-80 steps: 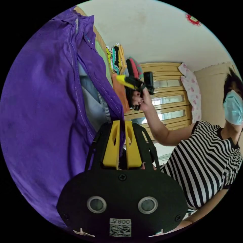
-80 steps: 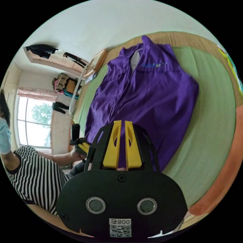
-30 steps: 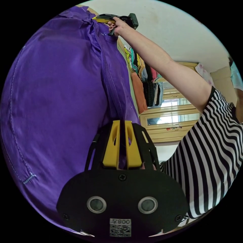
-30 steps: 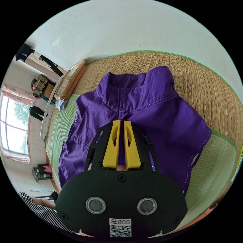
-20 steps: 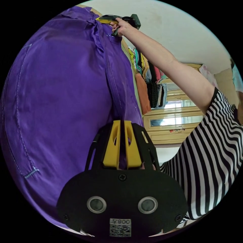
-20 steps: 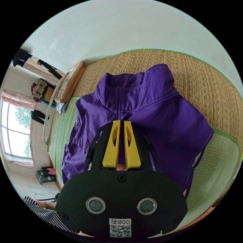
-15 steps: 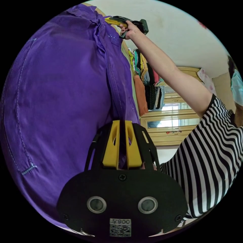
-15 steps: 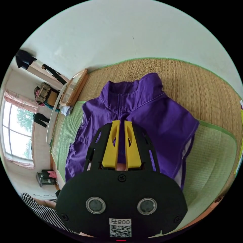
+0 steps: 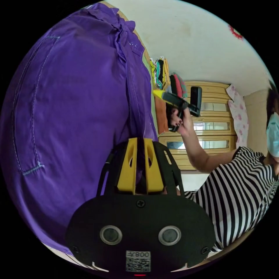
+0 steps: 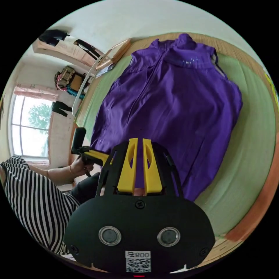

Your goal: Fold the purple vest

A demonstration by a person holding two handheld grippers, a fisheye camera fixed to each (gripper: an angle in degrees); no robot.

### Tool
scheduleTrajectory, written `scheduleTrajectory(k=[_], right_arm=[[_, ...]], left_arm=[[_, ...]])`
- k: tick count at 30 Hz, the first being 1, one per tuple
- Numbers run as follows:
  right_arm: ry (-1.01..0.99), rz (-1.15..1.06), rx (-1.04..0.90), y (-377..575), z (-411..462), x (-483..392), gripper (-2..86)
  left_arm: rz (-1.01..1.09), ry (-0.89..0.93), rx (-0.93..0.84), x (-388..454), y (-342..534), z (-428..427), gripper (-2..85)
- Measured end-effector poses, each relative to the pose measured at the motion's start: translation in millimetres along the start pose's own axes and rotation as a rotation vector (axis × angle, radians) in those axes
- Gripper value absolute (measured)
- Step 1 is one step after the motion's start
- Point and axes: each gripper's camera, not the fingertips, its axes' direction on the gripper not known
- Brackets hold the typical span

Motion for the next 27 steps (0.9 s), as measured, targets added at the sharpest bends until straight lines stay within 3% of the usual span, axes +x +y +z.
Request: scheduleTrajectory(k=[9,16,27], right_arm=[[-0.058,0.134,-0.034,76,20,23,2.1],[-0.221,0.077,0.042,80,-8,9,5.1],[-0.199,0.121,-0.154,76,86,38,2.1]], left_arm=[[0.019,0.127,-0.037,1,5,-13,2.5],[0.069,0.119,0.019,21,10,-43,0.8],[0.034,0.044,0.061,29,32,-112,0.2]])
